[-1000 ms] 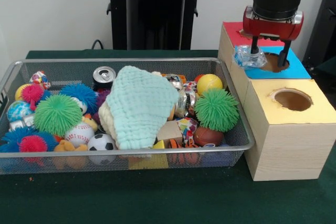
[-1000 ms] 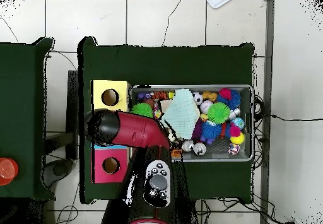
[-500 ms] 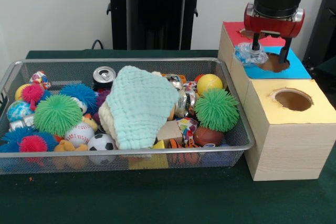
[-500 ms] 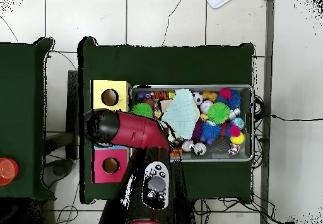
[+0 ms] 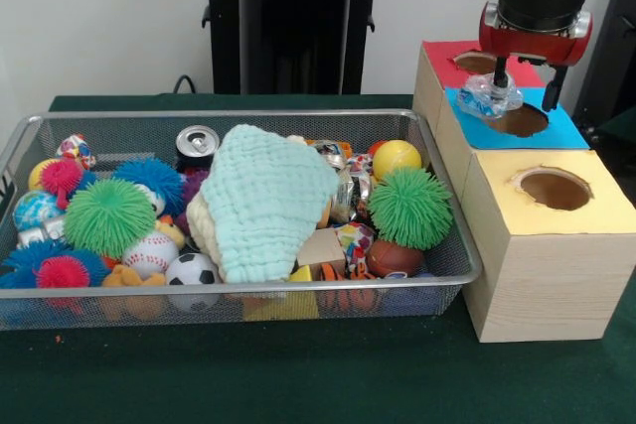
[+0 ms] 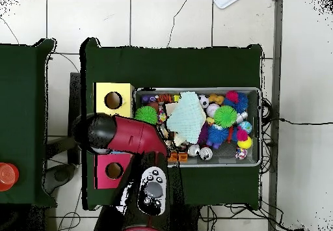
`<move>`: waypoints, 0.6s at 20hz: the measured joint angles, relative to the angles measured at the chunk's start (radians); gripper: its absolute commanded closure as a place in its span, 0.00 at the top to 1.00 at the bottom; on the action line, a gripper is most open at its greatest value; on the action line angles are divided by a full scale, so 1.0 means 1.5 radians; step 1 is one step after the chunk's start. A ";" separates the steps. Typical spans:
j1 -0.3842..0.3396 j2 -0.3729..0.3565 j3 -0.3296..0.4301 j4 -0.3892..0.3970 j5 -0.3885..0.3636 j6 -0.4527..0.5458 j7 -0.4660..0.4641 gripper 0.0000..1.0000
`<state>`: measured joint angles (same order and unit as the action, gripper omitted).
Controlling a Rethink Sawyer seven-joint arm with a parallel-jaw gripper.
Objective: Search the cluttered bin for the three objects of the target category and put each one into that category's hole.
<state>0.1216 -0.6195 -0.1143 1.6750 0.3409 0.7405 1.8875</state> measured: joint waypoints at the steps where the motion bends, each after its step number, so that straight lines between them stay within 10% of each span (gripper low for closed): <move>1: 0.000 0.002 0.000 -0.001 0.001 0.000 0.000 1.00; 12: 0.001 0.017 -0.001 -0.030 0.006 0.006 0.000 1.00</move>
<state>0.1227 -0.5947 -0.1156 1.6301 0.3500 0.7490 1.8877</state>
